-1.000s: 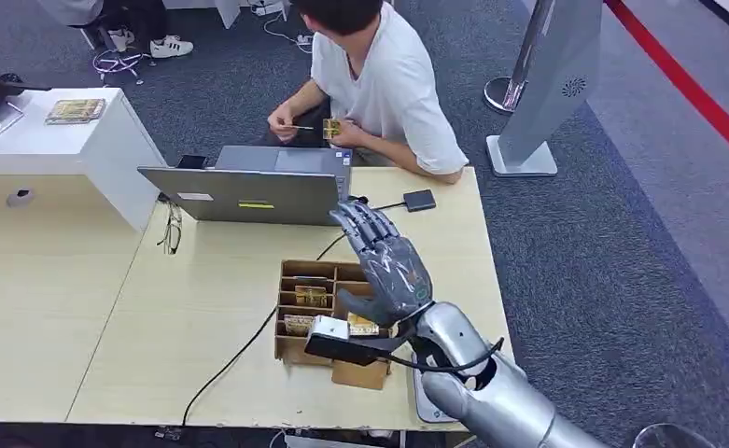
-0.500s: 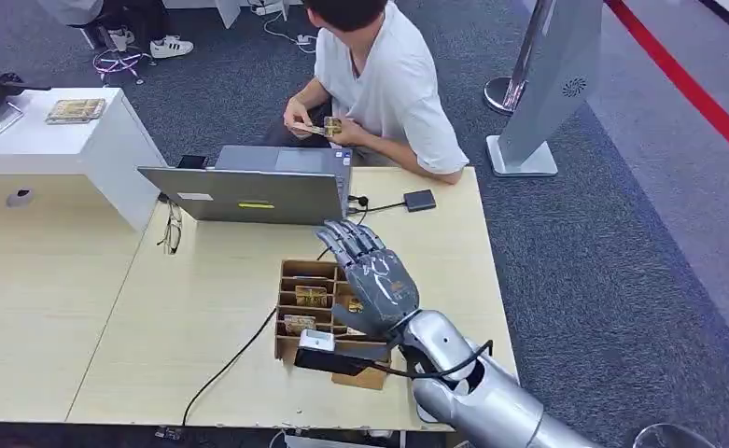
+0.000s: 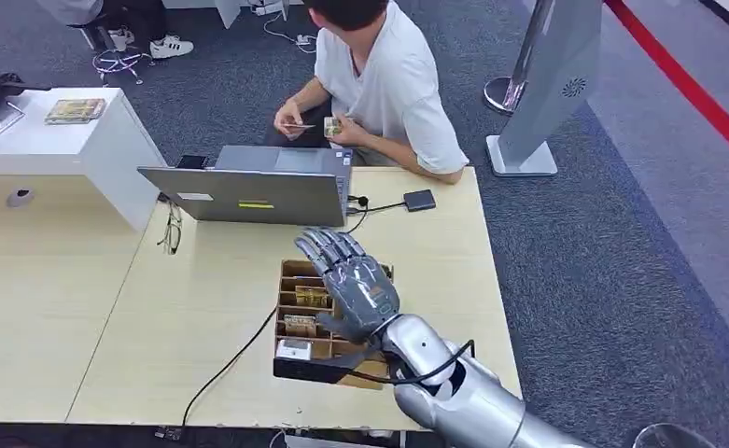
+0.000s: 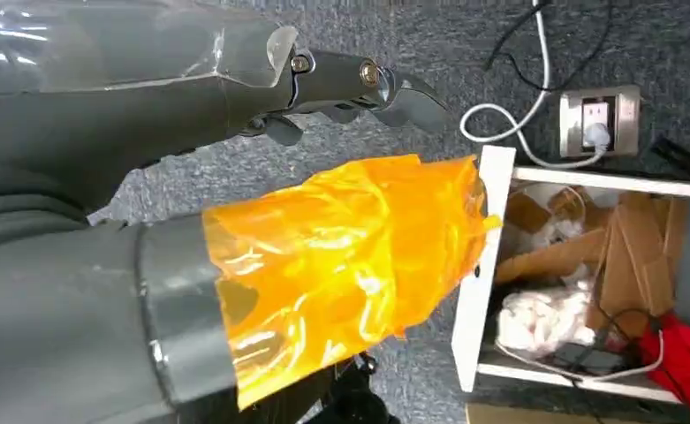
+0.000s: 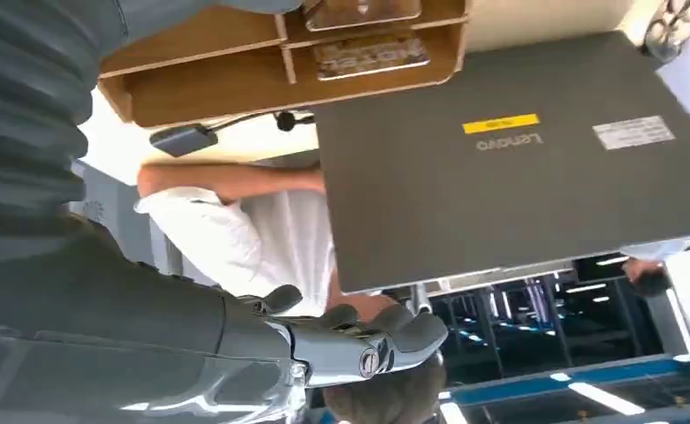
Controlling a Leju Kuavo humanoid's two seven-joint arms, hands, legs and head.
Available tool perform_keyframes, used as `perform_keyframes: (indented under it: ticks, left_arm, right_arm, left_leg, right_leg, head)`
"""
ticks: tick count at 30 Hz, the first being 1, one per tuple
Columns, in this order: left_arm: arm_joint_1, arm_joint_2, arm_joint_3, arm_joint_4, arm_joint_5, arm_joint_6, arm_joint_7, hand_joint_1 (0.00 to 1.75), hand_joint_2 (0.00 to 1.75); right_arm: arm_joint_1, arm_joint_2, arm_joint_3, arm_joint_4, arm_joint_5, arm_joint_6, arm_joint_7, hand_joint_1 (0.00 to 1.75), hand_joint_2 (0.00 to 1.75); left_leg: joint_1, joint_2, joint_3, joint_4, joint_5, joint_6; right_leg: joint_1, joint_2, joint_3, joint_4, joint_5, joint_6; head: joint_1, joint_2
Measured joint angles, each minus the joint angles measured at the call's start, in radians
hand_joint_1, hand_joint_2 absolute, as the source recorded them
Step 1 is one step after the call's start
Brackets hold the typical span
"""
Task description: Pass the card to the sensor for recognition and then transmit it.
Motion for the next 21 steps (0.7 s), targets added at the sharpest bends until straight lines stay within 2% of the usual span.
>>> perform_keyframes:
  ticks: [4, 8, 15, 21]
  left_arm:
    - [-0.003, -0.009, 0.016, 0.002, -0.011, -0.019, 0.015, 0.00, 0.00]
    - [-0.004, -0.028, 0.036, 0.036, -0.025, -0.052, 0.013, 0.00, 0.00]
    - [-0.011, -0.053, 0.062, 0.090, -0.036, -0.073, 0.015, 0.00, 0.00]
    - [-0.050, -0.096, 0.099, 0.147, -0.091, -0.112, 0.045, 0.00, 0.00]
  right_arm:
    - [-0.015, 0.016, 0.012, 0.019, 0.008, 0.013, 0.014, 0.00, 1.75]
    - [-0.027, 0.027, 0.021, 0.063, 0.020, 0.009, 0.017, 0.00, 1.75]
    - [-0.036, 0.041, 0.029, 0.114, 0.021, 0.014, 0.021, 0.00, 1.75]
    - [-0.055, 0.077, 0.036, 0.162, 0.031, 0.047, 0.041, 0.00, 1.75]
  left_leg:
    - [0.000, 0.000, 0.000, 0.000, 0.000, 0.000]
    - [0.000, 0.000, 0.000, 0.000, 0.000, 0.000]
    - [0.000, 0.000, 0.000, 0.000, 0.000, 0.000]
    - [0.000, 0.000, 0.000, 0.000, 0.001, 0.000]
  right_leg:
    - [0.000, 0.000, 0.000, 0.000, 0.000, 0.000]
    - [0.000, 0.000, 0.000, 0.000, 0.000, 0.000]
    - [0.000, 0.000, 0.000, 0.000, 0.000, 0.000]
    - [0.000, 0.000, 0.000, 0.000, 0.000, 0.000]
  head:
    - [0.000, 0.000]
    - [0.000, 0.000]
    - [0.000, 0.000]
    - [0.000, 0.000]
